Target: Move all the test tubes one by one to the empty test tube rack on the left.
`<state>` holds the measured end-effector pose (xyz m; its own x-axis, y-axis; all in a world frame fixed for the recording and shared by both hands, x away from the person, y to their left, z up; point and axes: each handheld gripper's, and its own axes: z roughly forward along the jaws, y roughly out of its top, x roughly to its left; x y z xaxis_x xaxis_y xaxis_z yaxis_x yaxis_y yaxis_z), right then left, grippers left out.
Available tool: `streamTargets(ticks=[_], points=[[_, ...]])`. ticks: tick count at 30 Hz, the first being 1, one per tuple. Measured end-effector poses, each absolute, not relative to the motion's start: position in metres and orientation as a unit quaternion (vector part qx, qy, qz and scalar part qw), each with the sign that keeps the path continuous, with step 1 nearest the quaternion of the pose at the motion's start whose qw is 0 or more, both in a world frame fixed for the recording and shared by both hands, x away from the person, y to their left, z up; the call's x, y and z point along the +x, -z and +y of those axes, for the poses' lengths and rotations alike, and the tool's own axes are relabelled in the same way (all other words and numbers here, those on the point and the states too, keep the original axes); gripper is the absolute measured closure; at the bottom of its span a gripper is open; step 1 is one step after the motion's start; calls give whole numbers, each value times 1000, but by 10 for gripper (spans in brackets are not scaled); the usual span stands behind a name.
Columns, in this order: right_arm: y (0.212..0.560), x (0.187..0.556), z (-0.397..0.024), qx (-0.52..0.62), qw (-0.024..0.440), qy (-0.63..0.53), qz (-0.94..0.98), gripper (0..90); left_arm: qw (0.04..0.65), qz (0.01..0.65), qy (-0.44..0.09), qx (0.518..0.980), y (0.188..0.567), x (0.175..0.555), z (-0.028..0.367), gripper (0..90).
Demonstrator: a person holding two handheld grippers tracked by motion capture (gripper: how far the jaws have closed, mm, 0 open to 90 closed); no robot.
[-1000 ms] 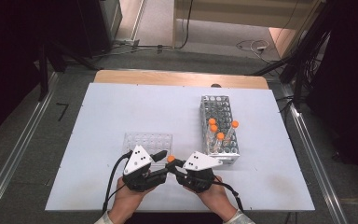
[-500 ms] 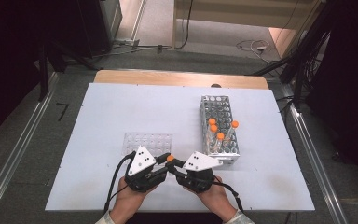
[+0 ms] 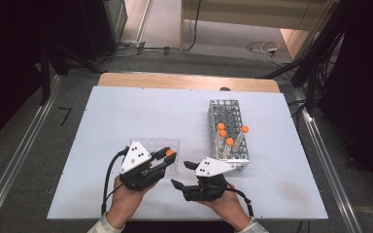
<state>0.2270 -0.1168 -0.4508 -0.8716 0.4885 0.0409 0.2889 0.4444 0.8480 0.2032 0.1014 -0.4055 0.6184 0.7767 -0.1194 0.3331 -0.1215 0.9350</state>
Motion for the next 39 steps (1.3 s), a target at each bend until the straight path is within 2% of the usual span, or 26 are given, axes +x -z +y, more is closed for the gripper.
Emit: streamTargets(ticks=[4,15,39], points=[[450,228,-119,236,104,-475,841,291,535,390,-238,711,398,206,108,698],[449,229,-122,242,106,-476,839,294,530,395,-265,702,395,213,109,699],[448,229,-127,243,108,-479,837,298,476,412,-265,730,434,224,97,695]])
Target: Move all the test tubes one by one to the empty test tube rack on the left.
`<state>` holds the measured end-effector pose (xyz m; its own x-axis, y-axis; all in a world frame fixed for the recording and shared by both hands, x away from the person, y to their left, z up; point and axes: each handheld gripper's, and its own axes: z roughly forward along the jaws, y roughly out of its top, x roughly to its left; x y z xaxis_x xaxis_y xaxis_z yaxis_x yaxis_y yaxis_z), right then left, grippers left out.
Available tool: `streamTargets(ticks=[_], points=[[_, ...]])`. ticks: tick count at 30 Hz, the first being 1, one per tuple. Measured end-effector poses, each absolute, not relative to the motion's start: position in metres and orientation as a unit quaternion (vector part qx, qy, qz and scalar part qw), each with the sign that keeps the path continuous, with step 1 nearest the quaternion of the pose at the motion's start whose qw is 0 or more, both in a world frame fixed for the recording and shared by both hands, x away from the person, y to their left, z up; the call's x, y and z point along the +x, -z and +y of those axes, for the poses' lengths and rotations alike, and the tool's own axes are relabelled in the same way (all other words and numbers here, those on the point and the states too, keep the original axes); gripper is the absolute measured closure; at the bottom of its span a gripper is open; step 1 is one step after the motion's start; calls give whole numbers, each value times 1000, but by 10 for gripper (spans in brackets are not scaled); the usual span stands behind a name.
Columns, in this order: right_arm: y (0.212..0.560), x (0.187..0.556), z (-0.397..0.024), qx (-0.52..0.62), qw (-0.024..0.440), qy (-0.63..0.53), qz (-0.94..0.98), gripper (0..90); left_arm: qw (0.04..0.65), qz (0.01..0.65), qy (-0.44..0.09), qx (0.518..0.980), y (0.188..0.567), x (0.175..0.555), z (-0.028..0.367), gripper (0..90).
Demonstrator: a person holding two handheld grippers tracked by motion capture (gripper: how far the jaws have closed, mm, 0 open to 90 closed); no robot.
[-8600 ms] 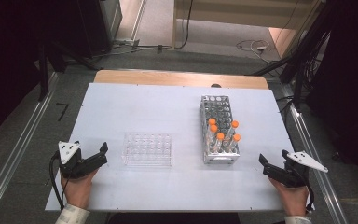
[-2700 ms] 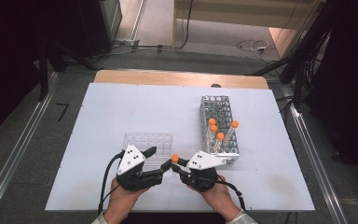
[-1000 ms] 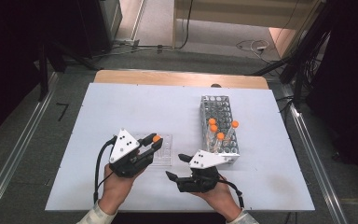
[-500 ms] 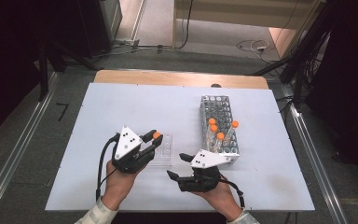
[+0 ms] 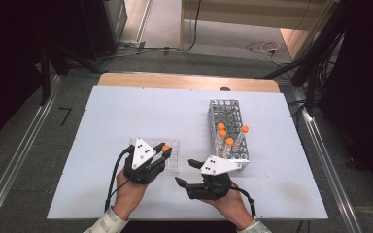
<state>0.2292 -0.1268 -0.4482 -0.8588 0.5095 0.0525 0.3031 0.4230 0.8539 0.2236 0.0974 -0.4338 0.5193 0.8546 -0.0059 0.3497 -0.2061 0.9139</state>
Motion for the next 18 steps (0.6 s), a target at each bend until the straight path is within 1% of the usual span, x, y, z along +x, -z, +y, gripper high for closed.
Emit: streamTargets(ticks=[5,7,8,10,11,12,13,14,15,16,17,18], points=[[449,229,-127,243,108,-479,837,297,476,418,-254,731,438,225,98,682],[448,229,-127,243,108,-479,837,298,475,419,-250,732,439,225,98,651],[448,229,-127,243,108,-479,837,298,475,420,-248,733,439,226,98,651],[448,229,-127,243,109,-479,836,297,476,420,-243,733,440,226,98,597],[448,229,-127,244,109,-479,836,297,478,421,-241,732,439,226,98,585],[448,229,-128,244,108,-480,836,298,482,422,-237,731,439,226,99,530],[448,229,-128,244,109,-480,835,298,485,423,-236,728,438,225,99,497],[448,229,-128,244,109,-480,835,298,488,425,-237,725,437,225,100,497],[448,229,-129,245,110,-481,835,298,492,427,-237,721,435,224,101,458],[447,229,-130,246,110,-481,834,298,494,432,-241,715,434,223,102,407],[446,229,-132,246,110,-483,833,298,493,435,-244,712,432,222,103,310],[446,229,-133,250,111,-483,832,298,498,441,-244,706,429,221,107,281]])
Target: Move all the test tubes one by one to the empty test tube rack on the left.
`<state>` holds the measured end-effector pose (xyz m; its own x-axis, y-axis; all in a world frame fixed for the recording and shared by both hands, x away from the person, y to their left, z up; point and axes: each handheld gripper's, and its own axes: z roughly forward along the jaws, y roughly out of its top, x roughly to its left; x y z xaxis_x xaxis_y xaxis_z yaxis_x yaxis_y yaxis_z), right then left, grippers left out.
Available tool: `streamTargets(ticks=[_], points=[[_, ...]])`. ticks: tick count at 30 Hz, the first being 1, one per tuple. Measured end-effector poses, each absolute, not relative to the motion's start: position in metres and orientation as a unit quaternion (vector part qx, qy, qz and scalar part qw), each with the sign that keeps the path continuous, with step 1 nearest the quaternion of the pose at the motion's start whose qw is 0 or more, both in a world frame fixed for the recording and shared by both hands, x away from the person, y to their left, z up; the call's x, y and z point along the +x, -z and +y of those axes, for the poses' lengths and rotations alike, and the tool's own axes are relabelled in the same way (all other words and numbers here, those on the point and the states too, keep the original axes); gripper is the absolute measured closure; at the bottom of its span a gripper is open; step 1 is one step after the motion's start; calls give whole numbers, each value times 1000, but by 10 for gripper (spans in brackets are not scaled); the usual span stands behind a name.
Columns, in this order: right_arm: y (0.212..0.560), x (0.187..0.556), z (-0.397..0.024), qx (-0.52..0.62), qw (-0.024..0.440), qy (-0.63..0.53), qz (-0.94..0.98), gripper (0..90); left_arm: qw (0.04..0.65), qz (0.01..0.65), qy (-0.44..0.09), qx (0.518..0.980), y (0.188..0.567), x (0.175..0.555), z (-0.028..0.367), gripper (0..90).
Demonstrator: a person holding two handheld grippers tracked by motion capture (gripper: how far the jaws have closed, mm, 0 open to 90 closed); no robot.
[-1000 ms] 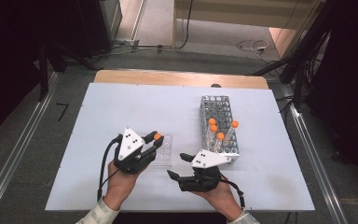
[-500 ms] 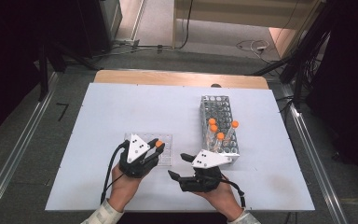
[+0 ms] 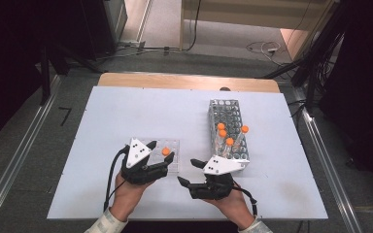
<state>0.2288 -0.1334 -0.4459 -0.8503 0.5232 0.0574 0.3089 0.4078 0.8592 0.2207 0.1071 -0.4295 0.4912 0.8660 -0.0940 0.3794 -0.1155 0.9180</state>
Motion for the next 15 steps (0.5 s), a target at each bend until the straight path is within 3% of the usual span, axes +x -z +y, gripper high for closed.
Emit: streamTargets(ticks=[6,15], points=[[441,227,-147,258,119,-485,827,300,498,458,-248,693,428,221,118,186],[437,227,-182,288,141,-482,816,302,495,471,-254,685,429,222,132,162]])
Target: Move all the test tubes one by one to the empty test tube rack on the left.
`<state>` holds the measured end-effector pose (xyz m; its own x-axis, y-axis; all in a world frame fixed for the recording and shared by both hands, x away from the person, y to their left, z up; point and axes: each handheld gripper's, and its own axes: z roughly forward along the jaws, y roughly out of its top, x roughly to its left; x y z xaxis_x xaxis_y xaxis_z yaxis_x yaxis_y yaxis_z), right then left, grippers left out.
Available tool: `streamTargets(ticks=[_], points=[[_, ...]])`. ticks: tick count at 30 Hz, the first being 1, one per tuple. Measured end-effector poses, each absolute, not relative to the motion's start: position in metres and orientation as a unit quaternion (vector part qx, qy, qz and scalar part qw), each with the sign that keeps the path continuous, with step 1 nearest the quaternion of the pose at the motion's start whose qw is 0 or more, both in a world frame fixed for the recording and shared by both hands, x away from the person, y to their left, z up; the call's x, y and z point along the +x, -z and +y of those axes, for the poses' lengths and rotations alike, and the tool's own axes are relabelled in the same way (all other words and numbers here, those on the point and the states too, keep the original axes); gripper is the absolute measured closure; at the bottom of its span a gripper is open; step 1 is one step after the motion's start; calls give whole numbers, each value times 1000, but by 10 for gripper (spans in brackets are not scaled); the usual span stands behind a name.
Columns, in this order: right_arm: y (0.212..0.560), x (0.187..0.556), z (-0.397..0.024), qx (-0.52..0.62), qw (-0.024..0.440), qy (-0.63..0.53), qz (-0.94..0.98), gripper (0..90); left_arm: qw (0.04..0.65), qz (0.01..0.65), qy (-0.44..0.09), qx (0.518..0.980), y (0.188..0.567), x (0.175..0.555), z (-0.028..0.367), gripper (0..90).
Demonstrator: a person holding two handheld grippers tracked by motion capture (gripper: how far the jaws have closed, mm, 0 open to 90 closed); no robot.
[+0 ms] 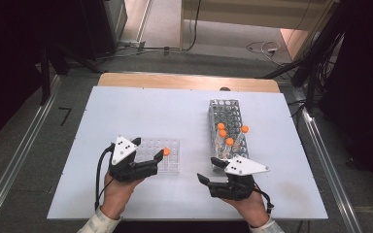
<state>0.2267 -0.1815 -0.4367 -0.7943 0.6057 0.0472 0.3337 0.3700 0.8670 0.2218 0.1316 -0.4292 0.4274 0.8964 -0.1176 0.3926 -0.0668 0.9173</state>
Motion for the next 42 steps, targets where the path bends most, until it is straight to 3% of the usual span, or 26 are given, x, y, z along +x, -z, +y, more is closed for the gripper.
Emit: streamTargets(ticks=[22,37,42], points=[[444,258,-226,379,214,-468,769,321,496,486,-259,671,429,222,142,118],[460,283,-220,400,234,-453,762,586,493,487,-255,675,432,224,140,118],[460,284,-220,402,236,-455,759,638,493,487,-254,675,432,224,141,118]])
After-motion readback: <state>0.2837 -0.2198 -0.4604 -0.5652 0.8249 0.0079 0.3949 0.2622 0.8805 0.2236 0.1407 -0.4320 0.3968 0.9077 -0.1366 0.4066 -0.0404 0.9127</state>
